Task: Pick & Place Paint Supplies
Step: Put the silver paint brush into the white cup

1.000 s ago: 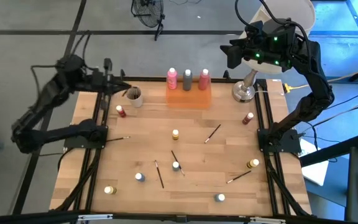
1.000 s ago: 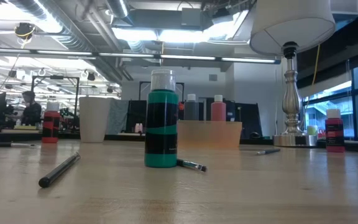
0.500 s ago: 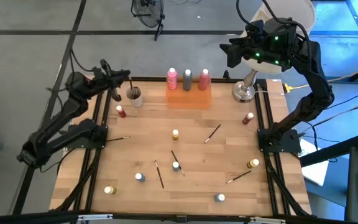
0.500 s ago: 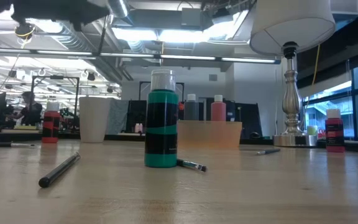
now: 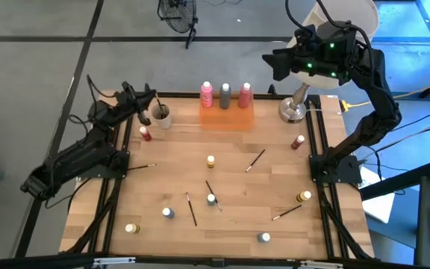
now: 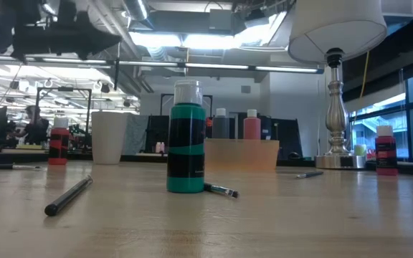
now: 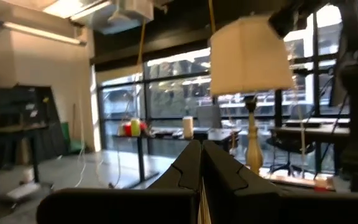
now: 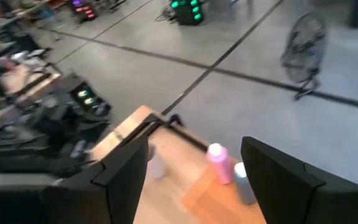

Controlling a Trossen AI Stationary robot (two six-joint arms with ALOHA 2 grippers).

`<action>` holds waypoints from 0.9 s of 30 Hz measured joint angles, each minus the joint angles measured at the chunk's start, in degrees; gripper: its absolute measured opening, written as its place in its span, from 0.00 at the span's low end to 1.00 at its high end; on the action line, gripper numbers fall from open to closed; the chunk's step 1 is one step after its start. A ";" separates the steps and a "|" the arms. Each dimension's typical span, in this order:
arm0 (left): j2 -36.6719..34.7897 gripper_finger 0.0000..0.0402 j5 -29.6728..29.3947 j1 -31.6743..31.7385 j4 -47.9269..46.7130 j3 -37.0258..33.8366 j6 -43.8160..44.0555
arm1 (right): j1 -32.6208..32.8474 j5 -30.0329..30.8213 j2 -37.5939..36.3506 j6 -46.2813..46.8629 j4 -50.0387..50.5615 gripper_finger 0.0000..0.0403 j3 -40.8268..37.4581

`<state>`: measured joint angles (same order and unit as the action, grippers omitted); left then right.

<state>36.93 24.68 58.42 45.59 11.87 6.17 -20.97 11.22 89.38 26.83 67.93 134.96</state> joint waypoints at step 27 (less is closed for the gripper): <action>7.25 0.01 -0.52 5.45 0.22 -3.25 -3.72 | 0.11 -9.99 0.22 -0.90 -0.03 0.65 -0.02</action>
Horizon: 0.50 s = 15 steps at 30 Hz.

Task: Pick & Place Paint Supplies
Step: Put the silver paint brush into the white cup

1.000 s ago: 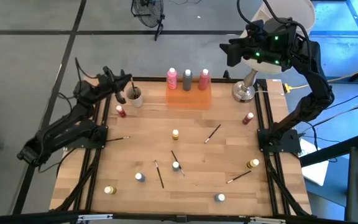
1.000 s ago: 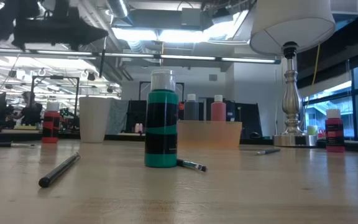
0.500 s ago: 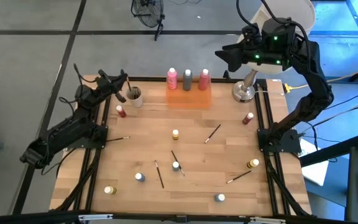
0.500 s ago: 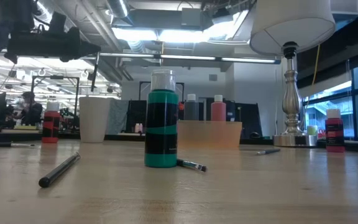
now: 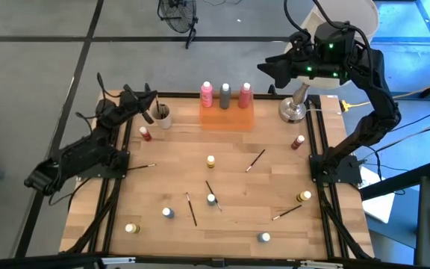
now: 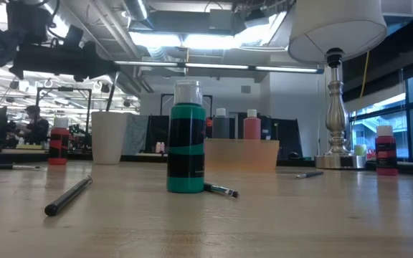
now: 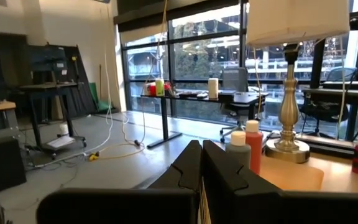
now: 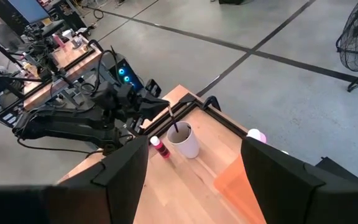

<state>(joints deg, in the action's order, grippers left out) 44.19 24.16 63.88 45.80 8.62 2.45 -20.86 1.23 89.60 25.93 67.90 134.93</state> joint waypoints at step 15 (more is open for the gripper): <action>4.70 0.09 -1.91 0.00 0.54 0.00 1.41 | 0.02 0.02 0.00 -0.24 -0.48 0.65 0.00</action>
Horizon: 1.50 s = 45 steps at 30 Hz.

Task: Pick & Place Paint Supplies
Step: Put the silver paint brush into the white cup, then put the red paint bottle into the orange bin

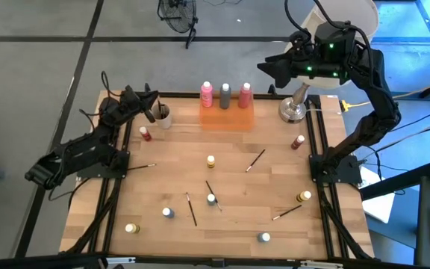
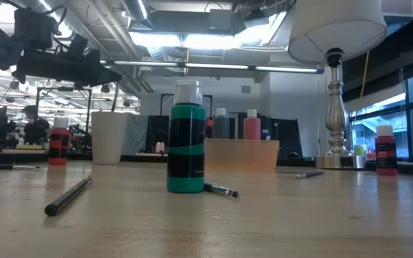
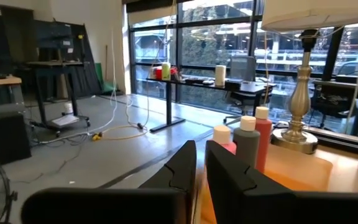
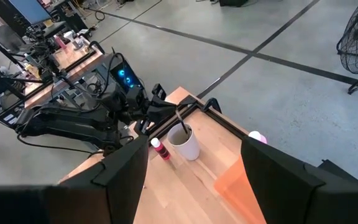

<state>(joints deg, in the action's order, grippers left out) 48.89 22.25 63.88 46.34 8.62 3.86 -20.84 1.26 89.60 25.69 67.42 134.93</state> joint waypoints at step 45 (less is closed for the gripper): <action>-8.36 0.21 21.73 -11.70 16.58 4.19 43.46 | 7.02 -0.41 -0.02 -10.16 -5.96 0.65 0.00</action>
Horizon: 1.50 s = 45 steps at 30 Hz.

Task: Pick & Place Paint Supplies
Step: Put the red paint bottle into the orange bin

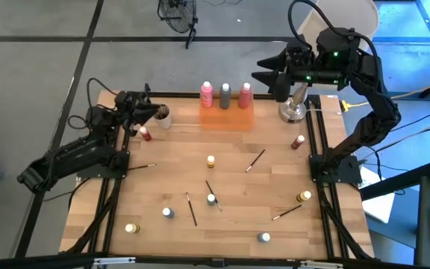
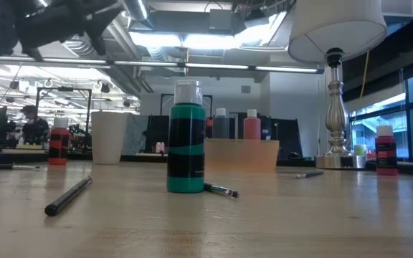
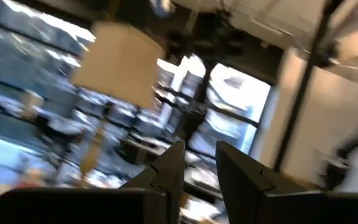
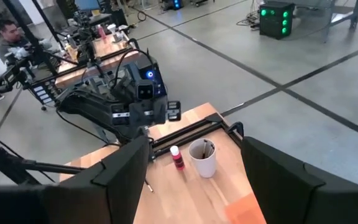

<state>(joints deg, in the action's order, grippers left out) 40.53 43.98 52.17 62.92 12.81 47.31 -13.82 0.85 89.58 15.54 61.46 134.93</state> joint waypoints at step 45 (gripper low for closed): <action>-7.02 0.53 -6.94 -13.56 -63.94 39.52 -11.99 | 14.29 -0.01 2.03 -1.01 11.91 0.65 -0.02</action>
<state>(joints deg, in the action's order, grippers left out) 33.52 37.05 38.61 -1.01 52.34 35.33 0.47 0.84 91.61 14.52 73.36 134.91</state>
